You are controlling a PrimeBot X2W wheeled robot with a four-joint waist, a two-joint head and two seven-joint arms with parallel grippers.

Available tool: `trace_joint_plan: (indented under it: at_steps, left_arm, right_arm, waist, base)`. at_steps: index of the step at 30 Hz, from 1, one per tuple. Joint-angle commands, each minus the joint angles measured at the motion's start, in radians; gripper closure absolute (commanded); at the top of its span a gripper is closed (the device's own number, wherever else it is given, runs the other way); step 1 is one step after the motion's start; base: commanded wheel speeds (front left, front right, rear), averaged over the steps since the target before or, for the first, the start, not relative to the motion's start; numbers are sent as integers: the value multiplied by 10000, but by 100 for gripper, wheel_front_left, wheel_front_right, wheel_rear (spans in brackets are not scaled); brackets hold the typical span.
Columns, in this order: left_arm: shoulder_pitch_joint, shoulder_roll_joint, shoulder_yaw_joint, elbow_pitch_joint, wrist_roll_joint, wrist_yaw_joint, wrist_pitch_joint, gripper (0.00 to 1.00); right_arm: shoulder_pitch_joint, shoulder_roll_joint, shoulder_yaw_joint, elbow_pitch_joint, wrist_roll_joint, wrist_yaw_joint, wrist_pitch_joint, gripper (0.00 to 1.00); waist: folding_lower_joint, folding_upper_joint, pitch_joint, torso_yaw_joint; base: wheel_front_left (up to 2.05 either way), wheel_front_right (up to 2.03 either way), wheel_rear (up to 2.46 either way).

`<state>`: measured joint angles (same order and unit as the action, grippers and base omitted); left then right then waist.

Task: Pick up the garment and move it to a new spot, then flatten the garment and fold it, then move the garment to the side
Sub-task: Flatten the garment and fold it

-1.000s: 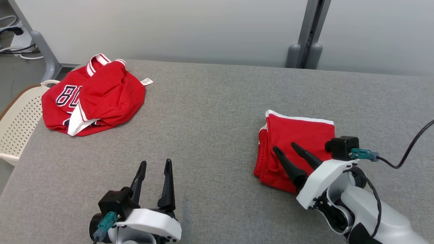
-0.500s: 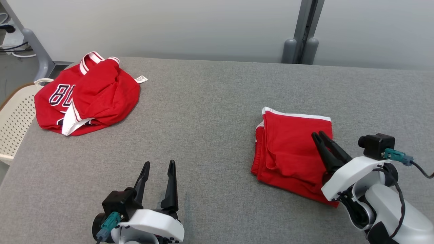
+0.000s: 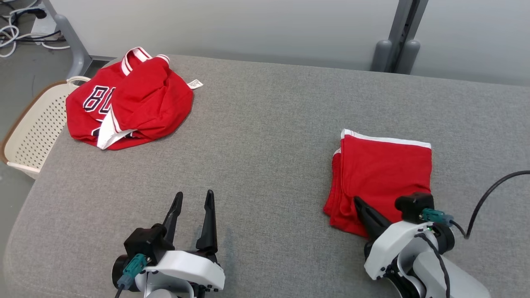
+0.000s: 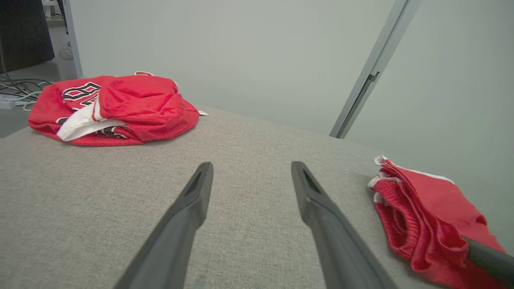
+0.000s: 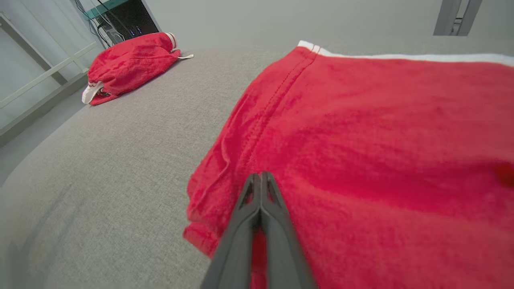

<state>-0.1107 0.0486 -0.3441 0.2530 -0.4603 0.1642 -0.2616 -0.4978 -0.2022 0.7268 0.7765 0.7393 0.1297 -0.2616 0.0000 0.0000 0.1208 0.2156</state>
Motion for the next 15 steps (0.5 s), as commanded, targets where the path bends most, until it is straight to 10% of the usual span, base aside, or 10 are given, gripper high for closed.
trace_joint_plan:
  at_steps: [1,15]
  left_arm:
    - [-169,40,34,-23,-37,30,-48,0]
    - [-193,40,123,-44,-41,35,-48,0]
  right_arm:
    - [62,37,144,143,-33,21,-48,100]
    - [-516,357,1592,674,-47,21,-50,100]
  waist:
    - [0,0,25,82]
    - [0,0,21,57]
  base:
    - [0,0,0]
    - [0,0,0]
